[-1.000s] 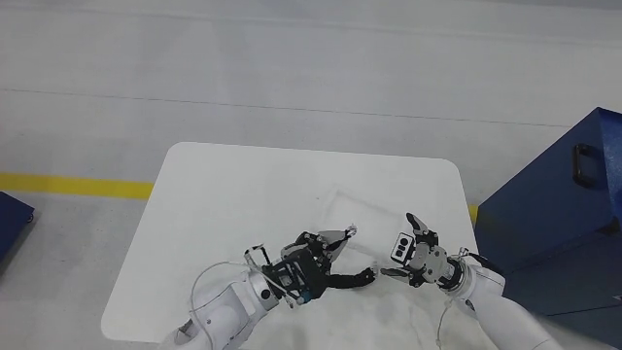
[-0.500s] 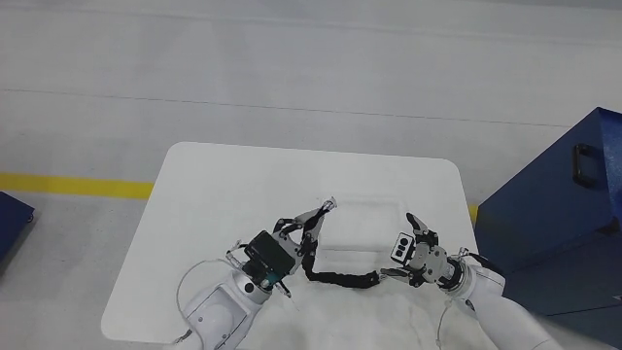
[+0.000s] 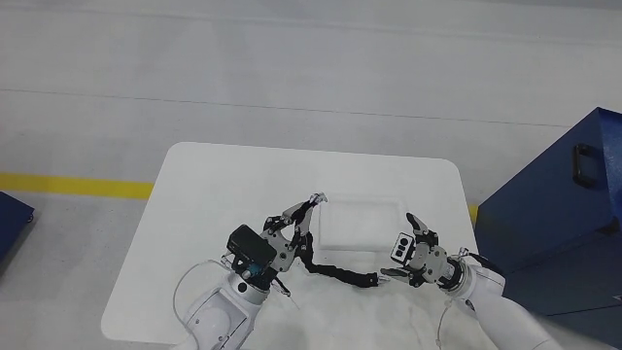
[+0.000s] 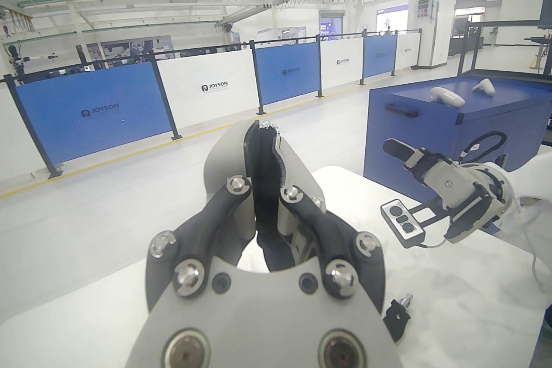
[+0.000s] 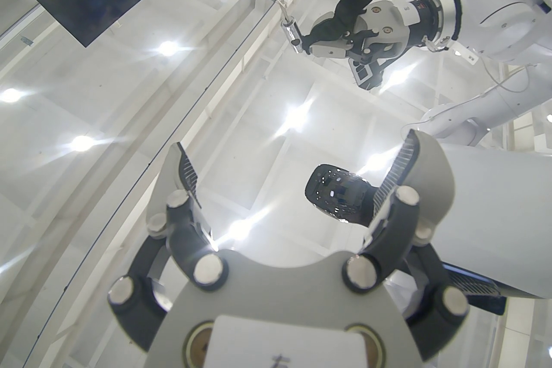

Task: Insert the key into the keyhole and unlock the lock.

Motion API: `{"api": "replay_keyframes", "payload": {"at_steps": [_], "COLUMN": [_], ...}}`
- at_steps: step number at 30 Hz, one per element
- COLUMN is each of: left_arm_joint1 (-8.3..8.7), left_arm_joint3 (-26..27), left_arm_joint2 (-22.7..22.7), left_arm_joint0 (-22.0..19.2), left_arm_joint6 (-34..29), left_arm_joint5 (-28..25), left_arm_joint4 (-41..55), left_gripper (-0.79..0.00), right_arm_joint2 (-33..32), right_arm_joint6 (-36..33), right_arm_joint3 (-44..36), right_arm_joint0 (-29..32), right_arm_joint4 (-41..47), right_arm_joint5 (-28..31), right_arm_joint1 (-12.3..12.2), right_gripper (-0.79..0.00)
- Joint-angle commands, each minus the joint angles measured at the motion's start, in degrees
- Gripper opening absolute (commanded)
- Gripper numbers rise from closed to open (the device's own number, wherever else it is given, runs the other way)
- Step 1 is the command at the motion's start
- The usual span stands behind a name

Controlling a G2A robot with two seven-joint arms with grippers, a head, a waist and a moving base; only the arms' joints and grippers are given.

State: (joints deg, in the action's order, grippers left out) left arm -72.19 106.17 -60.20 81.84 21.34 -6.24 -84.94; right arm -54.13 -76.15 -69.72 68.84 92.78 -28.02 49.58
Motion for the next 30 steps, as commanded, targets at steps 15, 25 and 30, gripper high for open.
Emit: {"api": "replay_keyframes", "payload": {"at_steps": [15,25,30], "left_arm_joint1": [-0.92,-2.05,-2.12], "left_arm_joint3": [0.8,1.0,1.3], "left_arm_joint2": [0.2,0.1,0.2], "left_arm_joint0": [1.9,4.2,4.3], "left_arm_joint6": [-1.3,-0.1,0.1], "left_arm_joint5": [4.0,6.5,6.5], "left_arm_joint4": [9.8,23.2,23.8], "left_gripper": [-0.785,-0.785,-0.785], "right_arm_joint2": [0.0,0.0,0.0], "right_arm_joint6": [0.0,0.0,0.0], "right_arm_joint3": [0.0,0.0,0.0], "right_arm_joint0": [0.0,0.0,0.0], "right_arm_joint4": [0.0,0.0,0.0], "right_arm_joint5": [0.0,0.0,0.0], "right_arm_joint1": [0.0,0.0,0.0], "right_gripper": [0.000,0.000,0.000]}}
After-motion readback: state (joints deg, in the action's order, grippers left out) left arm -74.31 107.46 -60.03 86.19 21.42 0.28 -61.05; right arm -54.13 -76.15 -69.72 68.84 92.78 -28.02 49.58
